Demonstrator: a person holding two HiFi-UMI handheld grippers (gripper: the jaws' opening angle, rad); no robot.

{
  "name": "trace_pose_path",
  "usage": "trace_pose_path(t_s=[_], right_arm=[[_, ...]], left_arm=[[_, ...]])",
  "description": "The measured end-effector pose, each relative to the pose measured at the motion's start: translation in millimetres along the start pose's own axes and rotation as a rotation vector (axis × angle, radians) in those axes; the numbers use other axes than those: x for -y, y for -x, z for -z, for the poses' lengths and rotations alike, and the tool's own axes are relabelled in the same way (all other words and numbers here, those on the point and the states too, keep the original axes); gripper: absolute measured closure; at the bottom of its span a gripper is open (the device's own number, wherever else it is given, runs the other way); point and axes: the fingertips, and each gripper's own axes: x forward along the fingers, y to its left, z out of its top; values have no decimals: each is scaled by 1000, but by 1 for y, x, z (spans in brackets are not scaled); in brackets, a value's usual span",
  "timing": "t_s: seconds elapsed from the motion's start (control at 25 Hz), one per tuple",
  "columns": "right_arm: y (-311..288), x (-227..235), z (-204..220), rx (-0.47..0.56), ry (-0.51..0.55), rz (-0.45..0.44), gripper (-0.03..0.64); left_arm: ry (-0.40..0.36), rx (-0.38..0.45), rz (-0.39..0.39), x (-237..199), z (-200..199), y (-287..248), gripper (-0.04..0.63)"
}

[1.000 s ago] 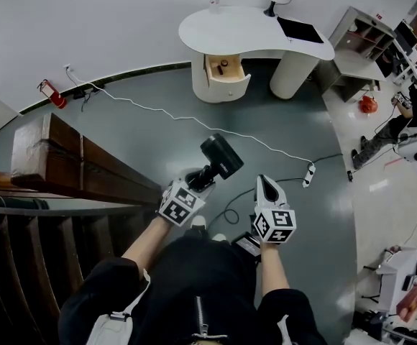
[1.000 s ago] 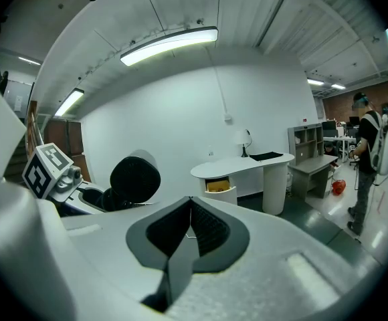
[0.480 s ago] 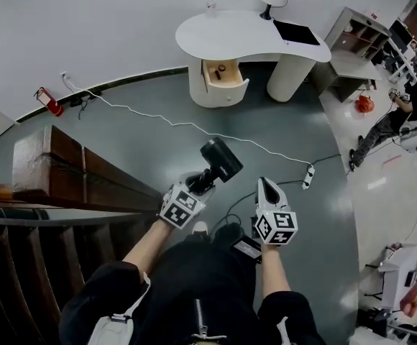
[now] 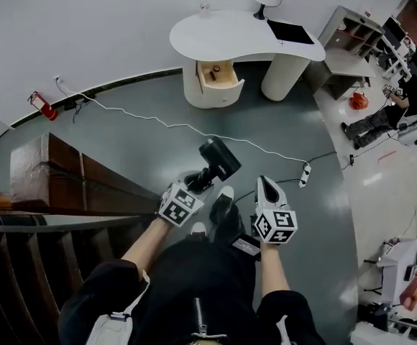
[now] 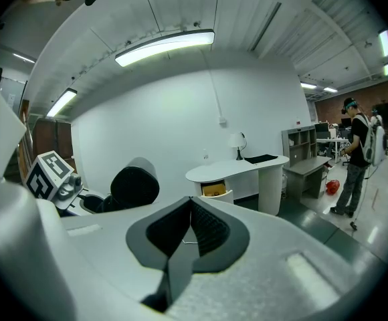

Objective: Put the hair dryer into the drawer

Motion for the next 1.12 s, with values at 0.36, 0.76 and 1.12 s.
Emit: trace_pose_path(t_s=[0.36, 0.76, 1.12], right_arm=[[-31, 5, -7, -4, 1, -23, 612], [-90, 14, -23, -13, -6, -76, 612], [-157, 45, -48, -37, -15, -104, 612]], left_arm=[[-1, -10, -17, -26, -10, -12, 391], [12, -30, -42, -70, -25, -35, 391], [33, -57, -52, -116, -53, -82, 391]])
